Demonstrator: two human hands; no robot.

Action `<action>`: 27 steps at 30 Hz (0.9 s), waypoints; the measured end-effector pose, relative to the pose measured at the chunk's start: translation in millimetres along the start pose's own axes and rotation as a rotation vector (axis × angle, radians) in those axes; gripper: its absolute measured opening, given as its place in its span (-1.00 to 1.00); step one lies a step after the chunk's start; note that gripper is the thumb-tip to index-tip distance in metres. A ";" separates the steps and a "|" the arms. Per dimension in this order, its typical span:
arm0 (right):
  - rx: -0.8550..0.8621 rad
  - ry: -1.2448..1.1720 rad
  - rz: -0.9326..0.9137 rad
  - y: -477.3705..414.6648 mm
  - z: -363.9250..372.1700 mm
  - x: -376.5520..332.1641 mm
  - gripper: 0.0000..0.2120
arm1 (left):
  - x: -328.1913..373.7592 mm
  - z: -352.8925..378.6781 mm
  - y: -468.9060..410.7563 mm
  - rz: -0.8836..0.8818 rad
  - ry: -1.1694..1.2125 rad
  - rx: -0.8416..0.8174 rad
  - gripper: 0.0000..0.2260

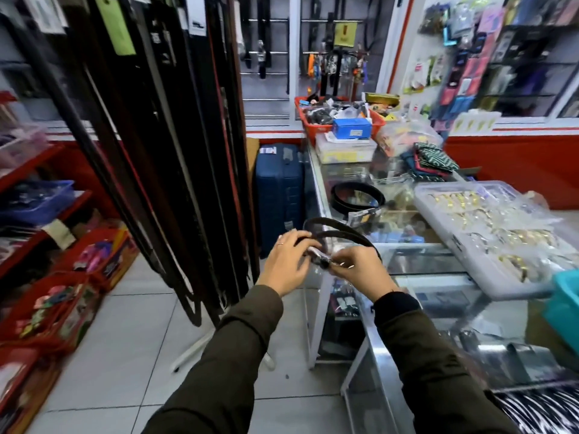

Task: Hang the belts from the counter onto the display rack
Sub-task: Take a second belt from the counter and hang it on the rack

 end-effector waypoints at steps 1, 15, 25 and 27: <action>0.009 -0.059 -0.008 -4.4 3.9 -8.9 -0.91 | -8.8 -9.4 1.8 -0.055 0.100 0.032 -0.68; -0.031 -0.663 -0.085 -51.2 41.5 -104.5 -0.73 | -75.4 -83.8 30.5 -0.620 1.135 0.240 -0.77; -0.150 -0.514 -0.224 -75.6 65.3 -179.8 -0.86 | -111.0 -159.5 29.6 -0.531 0.852 0.374 -0.87; -0.216 -0.568 -0.289 -80.9 69.4 -199.5 -0.78 | -118.0 -179.9 27.7 -0.502 0.897 0.440 -0.86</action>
Point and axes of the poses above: each hand's wrist, its own y-axis away from the middle knuckle, its own z-axis out of the palm, x = y × z, the point moved 7 cm from there along -y, towards the middle knuckle, and after that the axes turned 10 degrees about -y, right-handed, at the moved point
